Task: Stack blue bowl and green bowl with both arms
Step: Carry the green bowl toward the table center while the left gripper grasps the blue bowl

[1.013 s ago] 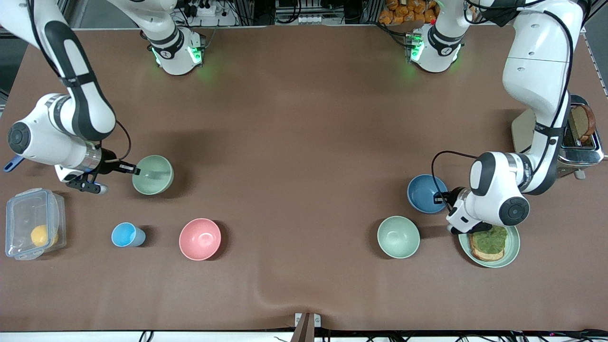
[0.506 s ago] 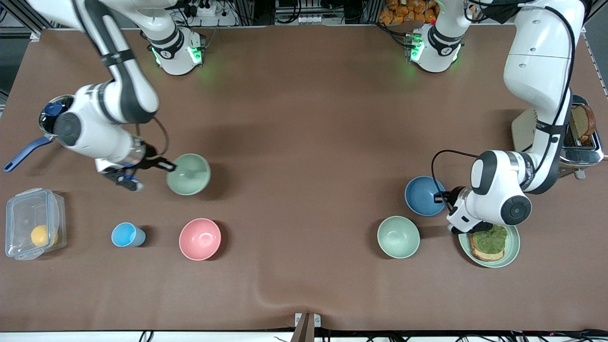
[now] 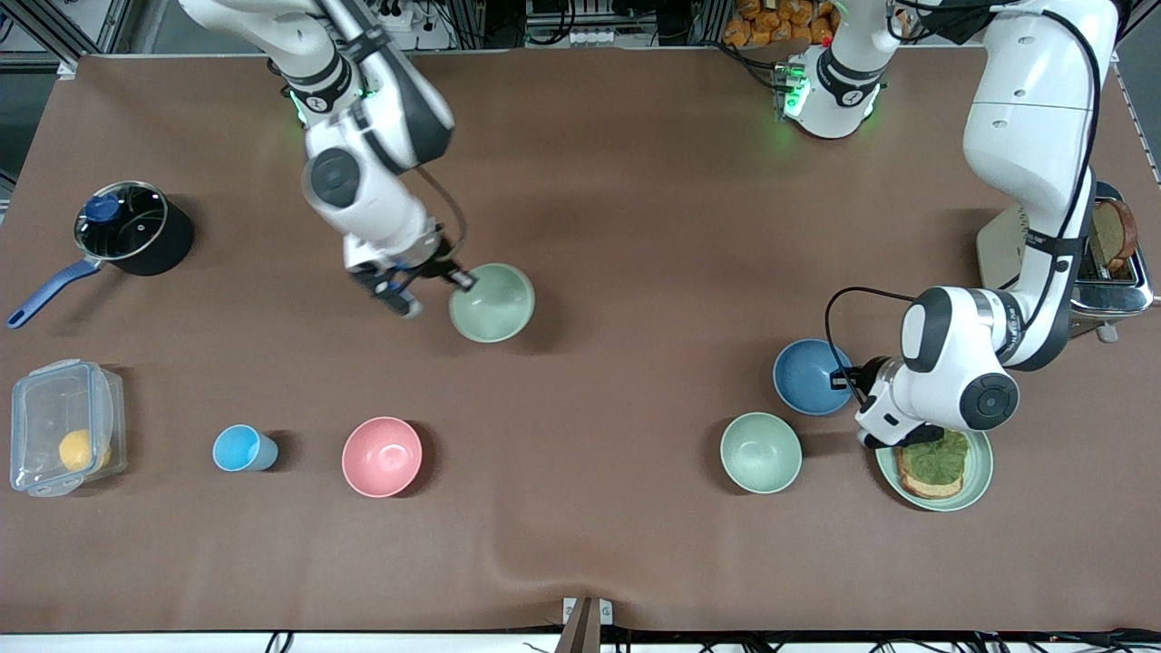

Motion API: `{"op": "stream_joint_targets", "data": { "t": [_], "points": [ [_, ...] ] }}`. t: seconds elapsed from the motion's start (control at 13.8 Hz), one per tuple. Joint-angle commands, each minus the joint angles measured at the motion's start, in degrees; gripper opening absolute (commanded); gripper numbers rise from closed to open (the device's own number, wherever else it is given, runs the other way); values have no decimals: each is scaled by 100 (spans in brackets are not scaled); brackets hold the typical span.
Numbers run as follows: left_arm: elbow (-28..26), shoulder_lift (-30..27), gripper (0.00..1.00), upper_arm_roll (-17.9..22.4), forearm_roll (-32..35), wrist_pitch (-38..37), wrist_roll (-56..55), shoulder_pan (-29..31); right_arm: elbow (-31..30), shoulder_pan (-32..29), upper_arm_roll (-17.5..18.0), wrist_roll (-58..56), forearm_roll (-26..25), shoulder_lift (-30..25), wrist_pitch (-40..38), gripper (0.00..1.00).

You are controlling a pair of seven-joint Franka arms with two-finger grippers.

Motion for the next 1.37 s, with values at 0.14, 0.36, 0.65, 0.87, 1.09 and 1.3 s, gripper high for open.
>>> {"op": "stream_joint_targets", "data": {
  "t": [0.14,0.36,0.65,0.87,1.09,1.3],
  "points": [
    [-81,-612,0,8,-56,-548,-139,-2,93,720,-91,902,-18,546,665,0],
    [-186,-1043,0,-1,-64,-849,-296,-2,102,1028,-91,1218,-18,757,999,0],
    [-485,-1237,0,-212,-91,-717,-438,15,41,1327,-126,1543,-44,924,1210,0],
    [-582,-1352,0,-388,-319,-699,-438,42,15,1591,-161,1781,-80,1083,1385,0],
    [-574,-1282,0,-545,-793,-699,-464,-11,-12,1662,-179,1826,-88,1250,1527,0],
    [-635,-1282,0,-984,-820,-726,-991,-2,-56,1662,-214,1817,-115,1233,1510,18]
  ]
}}
